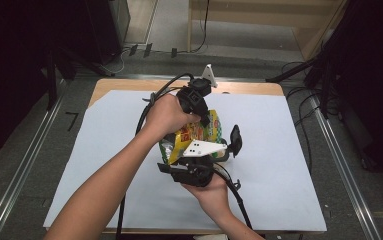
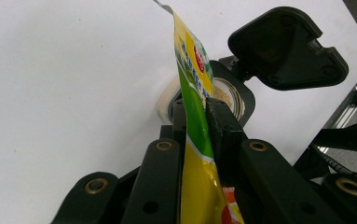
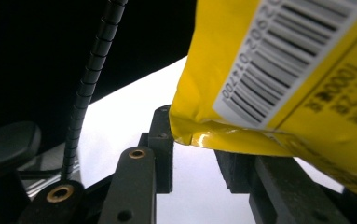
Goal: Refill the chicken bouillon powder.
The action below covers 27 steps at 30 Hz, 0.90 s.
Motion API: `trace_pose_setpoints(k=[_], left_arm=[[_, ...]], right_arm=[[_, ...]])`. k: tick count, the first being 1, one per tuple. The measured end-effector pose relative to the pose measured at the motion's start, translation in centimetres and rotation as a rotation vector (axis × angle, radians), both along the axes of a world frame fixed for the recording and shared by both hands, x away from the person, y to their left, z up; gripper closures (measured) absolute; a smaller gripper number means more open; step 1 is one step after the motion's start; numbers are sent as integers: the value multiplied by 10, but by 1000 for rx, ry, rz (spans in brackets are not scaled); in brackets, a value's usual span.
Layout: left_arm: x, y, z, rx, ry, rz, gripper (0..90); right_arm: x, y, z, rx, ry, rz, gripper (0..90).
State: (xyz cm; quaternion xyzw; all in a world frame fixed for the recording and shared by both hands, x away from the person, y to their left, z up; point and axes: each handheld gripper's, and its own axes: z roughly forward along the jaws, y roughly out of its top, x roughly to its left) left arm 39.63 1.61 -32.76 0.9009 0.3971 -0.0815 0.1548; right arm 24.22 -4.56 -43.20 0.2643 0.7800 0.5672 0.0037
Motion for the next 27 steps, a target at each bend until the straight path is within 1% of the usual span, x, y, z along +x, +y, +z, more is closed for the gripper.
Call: trace_pose_setpoints(k=[1,8,14,17,20,27], left_arm=[[0,0,-1,-2,2,10,829],[2,2,0,-3,7,12,828],[1,1,3,0,-2,10,828],[0,0,2,10,-9,7,830],[-2,0,3,8,-18,6,833],[-2,0,3,7,-20,3,833]], right_arm=[[-1,0,1,-5,-6,1,709],[-1,1,3,-14,-17,-2,710],[-1,2,4,-4,-15,-6,706],[0,4,1,-2,-8,-3,706],[-1,6,0,-5,-13,-1,708],[-2,6,0,-2,-11,1,709]])
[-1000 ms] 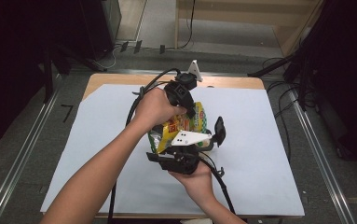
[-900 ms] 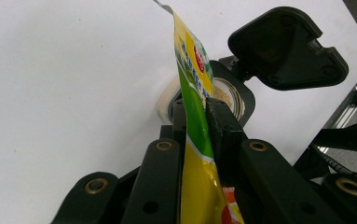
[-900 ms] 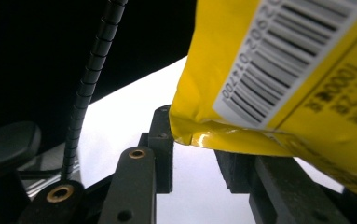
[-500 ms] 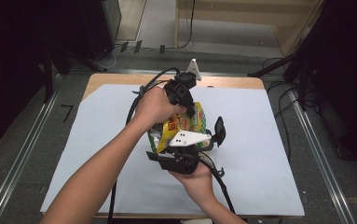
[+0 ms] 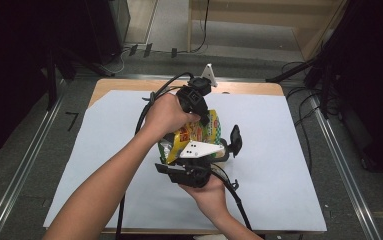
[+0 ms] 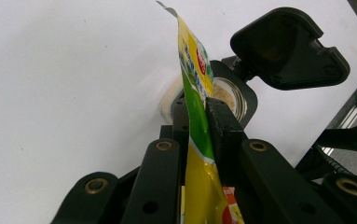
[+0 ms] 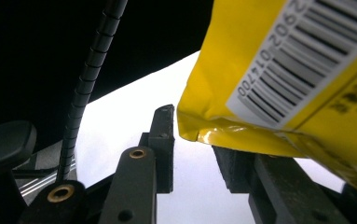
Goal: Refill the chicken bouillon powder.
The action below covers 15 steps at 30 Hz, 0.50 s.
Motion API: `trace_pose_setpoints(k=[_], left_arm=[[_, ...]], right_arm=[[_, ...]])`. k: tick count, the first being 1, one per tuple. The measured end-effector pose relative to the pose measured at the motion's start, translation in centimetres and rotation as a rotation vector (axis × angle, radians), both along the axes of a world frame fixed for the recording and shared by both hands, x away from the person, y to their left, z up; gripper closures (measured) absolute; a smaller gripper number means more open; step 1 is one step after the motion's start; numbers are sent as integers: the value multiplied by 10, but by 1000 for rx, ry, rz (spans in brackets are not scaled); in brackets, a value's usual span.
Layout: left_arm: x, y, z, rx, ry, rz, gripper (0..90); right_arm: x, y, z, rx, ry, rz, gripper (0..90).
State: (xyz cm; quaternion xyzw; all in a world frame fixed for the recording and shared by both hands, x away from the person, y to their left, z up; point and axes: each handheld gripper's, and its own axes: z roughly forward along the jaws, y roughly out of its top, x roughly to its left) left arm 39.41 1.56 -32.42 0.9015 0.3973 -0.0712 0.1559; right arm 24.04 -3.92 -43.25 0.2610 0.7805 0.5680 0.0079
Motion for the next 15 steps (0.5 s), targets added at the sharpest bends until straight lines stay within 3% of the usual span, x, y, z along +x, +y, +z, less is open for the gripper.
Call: trace_pose_setpoints(k=[15], left_arm=[[-3,-3,1,7,-3,-8,835]], right_arm=[[0,-1,2,-4,-12,-1,738]])
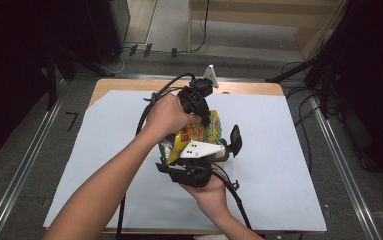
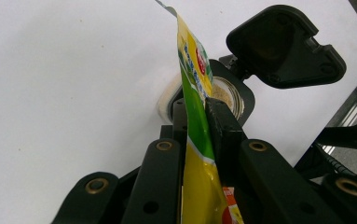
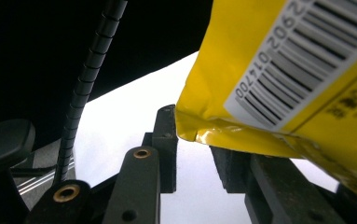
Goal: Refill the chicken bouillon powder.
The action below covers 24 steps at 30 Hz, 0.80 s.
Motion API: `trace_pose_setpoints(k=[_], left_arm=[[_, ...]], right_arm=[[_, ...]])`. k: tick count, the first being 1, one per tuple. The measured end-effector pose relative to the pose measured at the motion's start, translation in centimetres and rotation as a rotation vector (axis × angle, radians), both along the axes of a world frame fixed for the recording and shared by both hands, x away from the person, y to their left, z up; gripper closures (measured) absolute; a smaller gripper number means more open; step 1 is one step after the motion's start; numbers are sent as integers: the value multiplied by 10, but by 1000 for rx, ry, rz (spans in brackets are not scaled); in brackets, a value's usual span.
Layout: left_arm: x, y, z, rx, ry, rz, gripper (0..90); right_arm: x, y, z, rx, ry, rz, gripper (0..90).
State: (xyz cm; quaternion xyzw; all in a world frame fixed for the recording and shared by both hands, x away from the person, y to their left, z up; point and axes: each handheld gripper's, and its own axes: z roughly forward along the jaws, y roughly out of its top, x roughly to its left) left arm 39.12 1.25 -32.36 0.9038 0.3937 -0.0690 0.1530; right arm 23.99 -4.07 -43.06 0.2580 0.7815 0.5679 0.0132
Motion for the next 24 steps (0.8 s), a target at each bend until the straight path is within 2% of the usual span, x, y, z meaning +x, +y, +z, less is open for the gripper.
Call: trace_pose_setpoints(k=[24], left_arm=[[-2,-1,-1,-3,-6,-7,834]], right_arm=[[0,0,1,-9,-10,2,741]])
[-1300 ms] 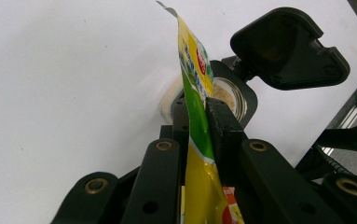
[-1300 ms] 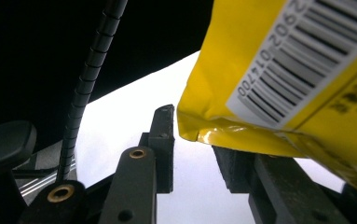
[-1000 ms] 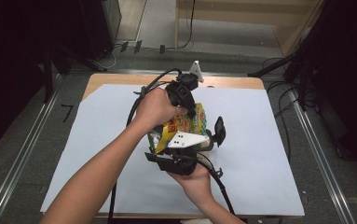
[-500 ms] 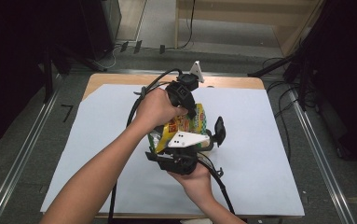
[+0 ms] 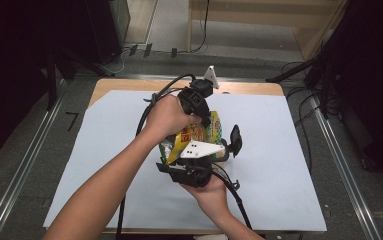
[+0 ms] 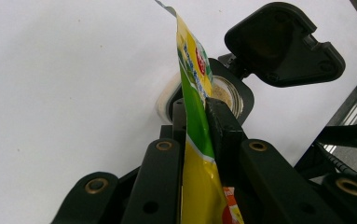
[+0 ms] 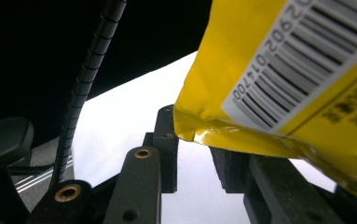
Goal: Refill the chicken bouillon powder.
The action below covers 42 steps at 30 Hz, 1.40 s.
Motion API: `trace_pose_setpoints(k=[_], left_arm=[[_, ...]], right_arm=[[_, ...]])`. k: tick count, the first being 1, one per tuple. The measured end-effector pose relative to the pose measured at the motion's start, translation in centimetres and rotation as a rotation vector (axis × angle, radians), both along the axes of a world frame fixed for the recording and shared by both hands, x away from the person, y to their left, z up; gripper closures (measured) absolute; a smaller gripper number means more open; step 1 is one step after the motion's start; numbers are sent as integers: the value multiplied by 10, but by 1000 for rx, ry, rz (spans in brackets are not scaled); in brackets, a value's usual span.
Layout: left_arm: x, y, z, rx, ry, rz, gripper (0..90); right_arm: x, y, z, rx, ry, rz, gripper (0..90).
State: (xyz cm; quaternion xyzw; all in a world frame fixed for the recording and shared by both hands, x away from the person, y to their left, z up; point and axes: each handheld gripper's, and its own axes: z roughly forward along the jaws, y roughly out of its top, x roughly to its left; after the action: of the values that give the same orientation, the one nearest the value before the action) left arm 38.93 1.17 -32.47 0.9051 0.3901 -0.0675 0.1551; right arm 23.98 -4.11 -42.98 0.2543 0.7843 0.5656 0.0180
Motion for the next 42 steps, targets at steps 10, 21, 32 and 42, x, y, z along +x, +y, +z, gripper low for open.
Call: trace_pose_setpoints(k=[10,21,32,42], left_arm=[[0,1,-1,-4,1,1,834],[-1,1,1,-15,-2,-4,836],[-6,3,5,-32,-15,-15,839],[-10,20,2,-90,0,-6,845]], right_arm=[[0,0,-2,-10,-5,0,739],[0,1,-4,-9,-9,-4,732],[1,3,-12,-20,2,-7,709],[0,6,-20,-40,-9,8,685]])
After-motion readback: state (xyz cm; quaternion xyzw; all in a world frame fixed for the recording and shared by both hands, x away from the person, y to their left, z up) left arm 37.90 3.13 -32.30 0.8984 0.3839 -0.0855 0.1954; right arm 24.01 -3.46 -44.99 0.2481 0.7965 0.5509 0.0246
